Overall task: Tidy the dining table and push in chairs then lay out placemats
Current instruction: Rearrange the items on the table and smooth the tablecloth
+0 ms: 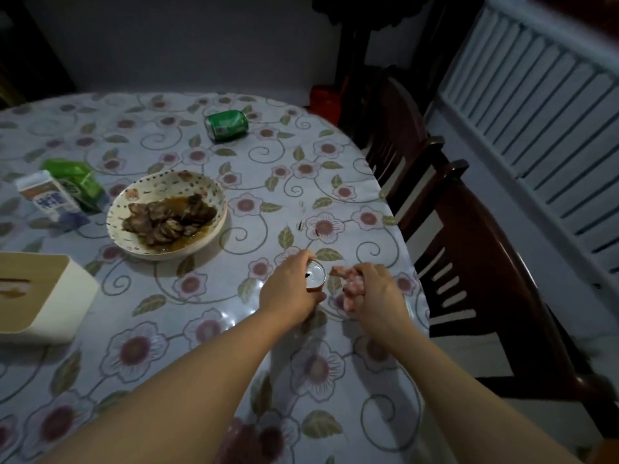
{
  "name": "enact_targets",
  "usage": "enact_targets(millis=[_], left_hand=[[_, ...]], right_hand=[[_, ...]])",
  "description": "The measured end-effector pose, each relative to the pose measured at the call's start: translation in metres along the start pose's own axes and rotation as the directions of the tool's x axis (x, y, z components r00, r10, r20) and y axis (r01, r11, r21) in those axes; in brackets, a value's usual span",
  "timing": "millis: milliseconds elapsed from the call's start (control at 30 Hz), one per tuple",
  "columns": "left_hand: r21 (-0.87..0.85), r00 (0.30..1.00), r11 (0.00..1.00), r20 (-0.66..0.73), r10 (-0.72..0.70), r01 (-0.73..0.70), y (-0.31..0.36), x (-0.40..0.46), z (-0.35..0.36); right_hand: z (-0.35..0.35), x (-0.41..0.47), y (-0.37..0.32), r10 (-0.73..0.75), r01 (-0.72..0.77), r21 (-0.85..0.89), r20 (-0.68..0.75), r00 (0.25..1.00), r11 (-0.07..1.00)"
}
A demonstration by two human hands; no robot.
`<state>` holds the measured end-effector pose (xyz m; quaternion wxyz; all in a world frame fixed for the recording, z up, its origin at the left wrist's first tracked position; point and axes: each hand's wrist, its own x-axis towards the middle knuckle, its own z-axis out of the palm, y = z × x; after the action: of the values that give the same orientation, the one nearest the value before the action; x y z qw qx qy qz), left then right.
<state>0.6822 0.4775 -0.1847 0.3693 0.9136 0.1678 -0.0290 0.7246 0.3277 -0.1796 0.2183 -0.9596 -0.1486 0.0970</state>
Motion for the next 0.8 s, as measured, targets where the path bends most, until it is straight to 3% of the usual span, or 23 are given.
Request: enact_targets(millis=[167, 400, 633, 800], left_hand=[[0.031, 0.975, 0.989, -0.173, -0.137, 0.144, -0.008, 0.003, -0.036], [-0.019, 0.851, 0.899, -0.314, -0.421, 0.438, -0.055, -0.021, -0.084], [-0.037, 0.789, 0.876, -0.416, -0.452, 0.482, -0.099, -0.041, -0.114], [-0.015, 0.782, 0.857, -0.4, -0.477, 0.515, -0.122, -0.049, -0.123]], right_hand=[[-0.003, 0.03, -0.01, -0.055, 0.053, 0.024, 0.073, 0.996, 0.998], [0.012, 0.055, -0.052, -0.236, 0.237, 0.021, 0.197, 0.952, 0.971], [0.042, 0.048, -0.094, -0.309, 0.311, 0.025, 0.208, 0.928, 0.95], [0.057, 0.036, -0.108, -0.31, 0.309, 0.038, 0.209, 0.928, 0.95]])
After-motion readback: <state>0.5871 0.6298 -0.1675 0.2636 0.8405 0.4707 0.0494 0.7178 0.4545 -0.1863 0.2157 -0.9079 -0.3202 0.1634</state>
